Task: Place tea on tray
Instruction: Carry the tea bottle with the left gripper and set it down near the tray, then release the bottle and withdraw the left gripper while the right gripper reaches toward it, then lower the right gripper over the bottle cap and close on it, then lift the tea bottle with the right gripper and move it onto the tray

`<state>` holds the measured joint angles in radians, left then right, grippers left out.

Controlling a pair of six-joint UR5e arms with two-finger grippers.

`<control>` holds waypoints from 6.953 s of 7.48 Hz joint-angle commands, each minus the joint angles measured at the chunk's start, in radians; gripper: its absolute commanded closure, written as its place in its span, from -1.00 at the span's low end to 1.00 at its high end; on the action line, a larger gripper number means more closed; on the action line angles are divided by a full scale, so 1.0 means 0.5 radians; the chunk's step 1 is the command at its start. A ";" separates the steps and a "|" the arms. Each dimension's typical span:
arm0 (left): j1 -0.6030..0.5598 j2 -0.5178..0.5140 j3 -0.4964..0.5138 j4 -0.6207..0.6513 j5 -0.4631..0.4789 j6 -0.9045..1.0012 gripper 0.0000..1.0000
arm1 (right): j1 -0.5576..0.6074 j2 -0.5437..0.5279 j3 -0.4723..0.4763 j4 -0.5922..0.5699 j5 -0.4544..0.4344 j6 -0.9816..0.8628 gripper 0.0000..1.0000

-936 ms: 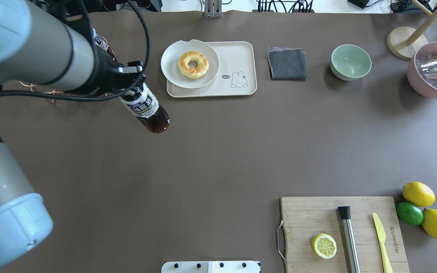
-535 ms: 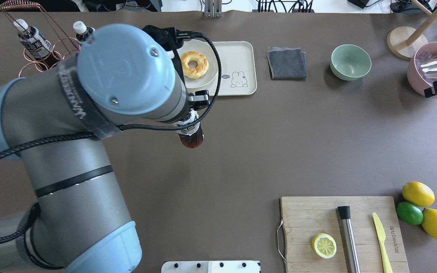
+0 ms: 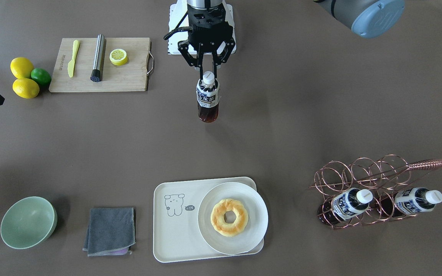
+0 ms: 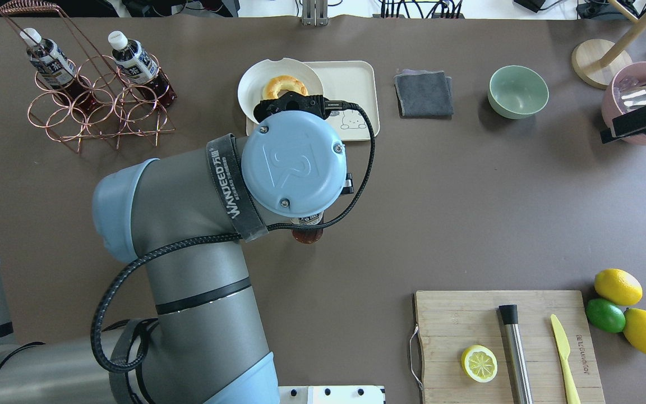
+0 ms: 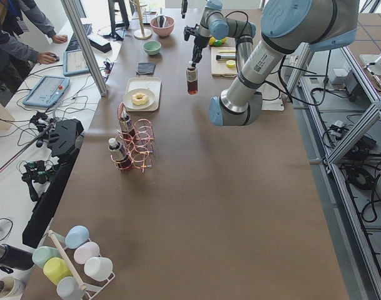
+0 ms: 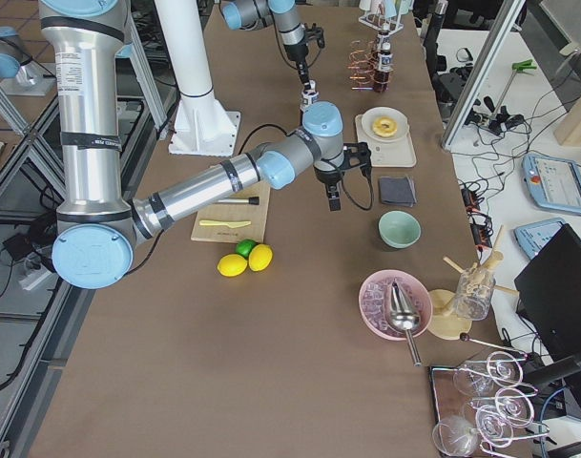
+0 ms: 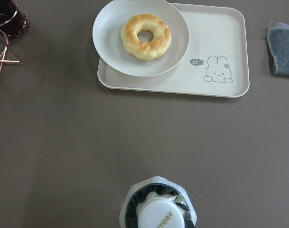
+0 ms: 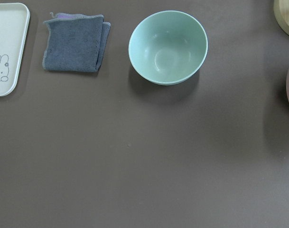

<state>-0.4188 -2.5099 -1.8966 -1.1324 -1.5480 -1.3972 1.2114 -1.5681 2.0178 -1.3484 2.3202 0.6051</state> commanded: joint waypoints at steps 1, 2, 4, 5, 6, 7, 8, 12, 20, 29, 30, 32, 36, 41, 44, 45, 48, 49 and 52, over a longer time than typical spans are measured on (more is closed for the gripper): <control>0.061 0.007 0.072 -0.076 0.004 -0.007 1.00 | -0.014 0.004 0.011 0.000 -0.002 0.014 -1.00; 0.067 0.004 0.084 -0.079 0.037 -0.007 1.00 | -0.018 0.004 0.011 0.000 -0.002 0.014 -1.00; 0.086 0.086 0.081 -0.177 0.050 -0.007 1.00 | -0.018 0.001 0.029 -0.006 0.001 0.017 -1.00; 0.086 0.090 0.081 -0.205 0.050 -0.007 1.00 | -0.018 -0.002 0.039 -0.006 0.004 0.026 -1.00; 0.083 0.090 0.078 -0.205 0.050 -0.007 1.00 | -0.018 -0.002 0.039 -0.006 0.008 0.035 -1.00; 0.086 0.090 0.069 -0.205 0.053 -0.007 0.99 | -0.018 -0.002 0.042 -0.006 0.014 0.035 -1.00; 0.083 0.087 0.057 -0.202 0.053 -0.007 -0.93 | -0.018 -0.011 0.057 -0.009 0.017 0.045 -1.00; 0.031 0.208 -0.221 -0.083 0.050 0.057 -0.95 | -0.167 0.223 0.155 -0.119 -0.005 0.515 -1.00; -0.683 1.303 -0.566 -0.764 -0.613 1.112 -0.95 | -1.345 1.555 0.196 -1.289 -0.979 1.253 -1.00; -1.062 1.670 -0.600 -0.911 -0.997 1.392 -0.95 | -1.558 1.737 -0.375 -1.037 -1.382 1.269 -0.75; -1.062 1.667 -0.603 -0.911 -0.997 1.392 -0.95 | -1.558 1.749 -0.424 -1.001 -1.382 1.272 -0.67; -1.058 1.667 -0.612 -0.908 -0.997 1.392 -0.95 | -1.573 1.749 -0.419 -0.982 -1.373 1.299 -0.30; -1.058 1.664 -0.615 -0.908 -1.000 1.383 -0.95 | -1.573 1.731 -0.388 -0.994 -1.361 1.299 -0.24; -1.062 1.664 -0.612 -0.908 -1.033 1.380 -0.95 | -1.579 1.737 -0.369 -1.040 -1.361 1.315 1.00; -1.065 1.664 -0.615 -0.908 -1.033 1.380 -0.95 | -1.540 1.777 -0.272 -1.189 -1.355 1.275 1.00; -1.092 1.673 -0.637 -0.901 -1.073 1.389 -0.95 | -1.394 1.813 -0.274 -1.203 -1.212 1.202 1.00; -1.438 1.929 -0.725 -0.901 -1.306 1.694 -0.95 | -0.952 1.832 -0.491 -1.075 -0.939 0.865 1.00; -1.588 2.031 -0.711 -0.898 -1.316 1.963 -0.95 | -0.805 1.948 -0.756 -0.955 -0.789 0.818 1.00; -1.901 2.179 -0.668 -0.877 -1.416 2.407 -0.95 | -0.619 2.267 -1.622 -0.483 -0.720 0.693 1.00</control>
<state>-1.2841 -1.4609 -2.2435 -1.5744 -2.2189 -0.3078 0.8447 -0.5042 1.4303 -1.7285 1.9288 0.9923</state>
